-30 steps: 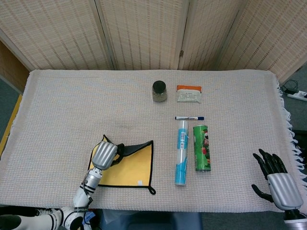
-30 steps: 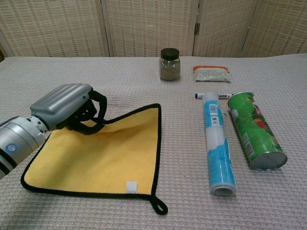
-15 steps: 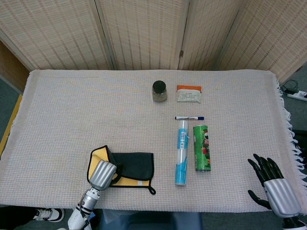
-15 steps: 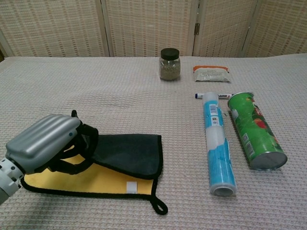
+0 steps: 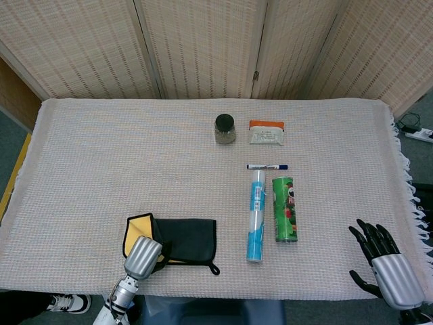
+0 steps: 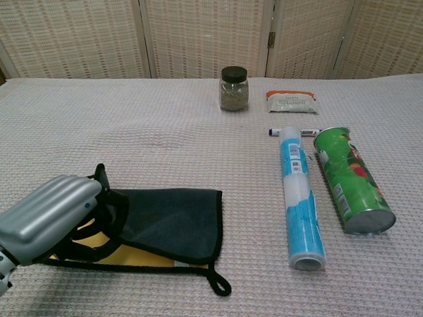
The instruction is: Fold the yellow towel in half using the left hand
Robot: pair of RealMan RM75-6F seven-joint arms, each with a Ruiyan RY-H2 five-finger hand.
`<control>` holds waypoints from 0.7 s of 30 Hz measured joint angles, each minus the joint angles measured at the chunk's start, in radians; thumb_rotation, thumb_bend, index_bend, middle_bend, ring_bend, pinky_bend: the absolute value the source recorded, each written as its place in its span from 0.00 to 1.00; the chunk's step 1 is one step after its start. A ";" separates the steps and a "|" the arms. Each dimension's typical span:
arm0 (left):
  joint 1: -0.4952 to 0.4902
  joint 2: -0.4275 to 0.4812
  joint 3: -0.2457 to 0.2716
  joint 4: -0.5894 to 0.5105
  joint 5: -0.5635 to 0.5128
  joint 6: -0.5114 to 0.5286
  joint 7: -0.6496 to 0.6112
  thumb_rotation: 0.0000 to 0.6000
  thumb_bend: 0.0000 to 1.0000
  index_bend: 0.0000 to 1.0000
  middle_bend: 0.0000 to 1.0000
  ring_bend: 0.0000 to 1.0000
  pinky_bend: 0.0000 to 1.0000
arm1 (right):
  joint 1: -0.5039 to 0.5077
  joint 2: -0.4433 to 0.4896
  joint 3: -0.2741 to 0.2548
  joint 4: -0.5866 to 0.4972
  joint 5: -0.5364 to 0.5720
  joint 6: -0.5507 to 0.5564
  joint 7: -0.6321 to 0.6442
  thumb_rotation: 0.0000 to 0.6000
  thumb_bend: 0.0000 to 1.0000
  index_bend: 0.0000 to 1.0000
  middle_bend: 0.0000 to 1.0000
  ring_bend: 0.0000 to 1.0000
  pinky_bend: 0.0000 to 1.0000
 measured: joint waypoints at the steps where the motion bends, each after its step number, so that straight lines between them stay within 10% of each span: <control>1: 0.005 0.002 0.002 -0.005 0.001 0.000 -0.001 1.00 0.54 0.72 1.00 1.00 1.00 | 0.000 -0.001 0.000 0.000 -0.001 -0.001 -0.002 1.00 0.31 0.00 0.00 0.00 0.00; 21: 0.032 0.071 -0.020 -0.054 0.011 -0.045 -0.093 1.00 0.53 0.15 1.00 1.00 1.00 | -0.007 0.006 0.005 -0.003 -0.004 0.018 0.001 1.00 0.31 0.00 0.00 0.00 0.00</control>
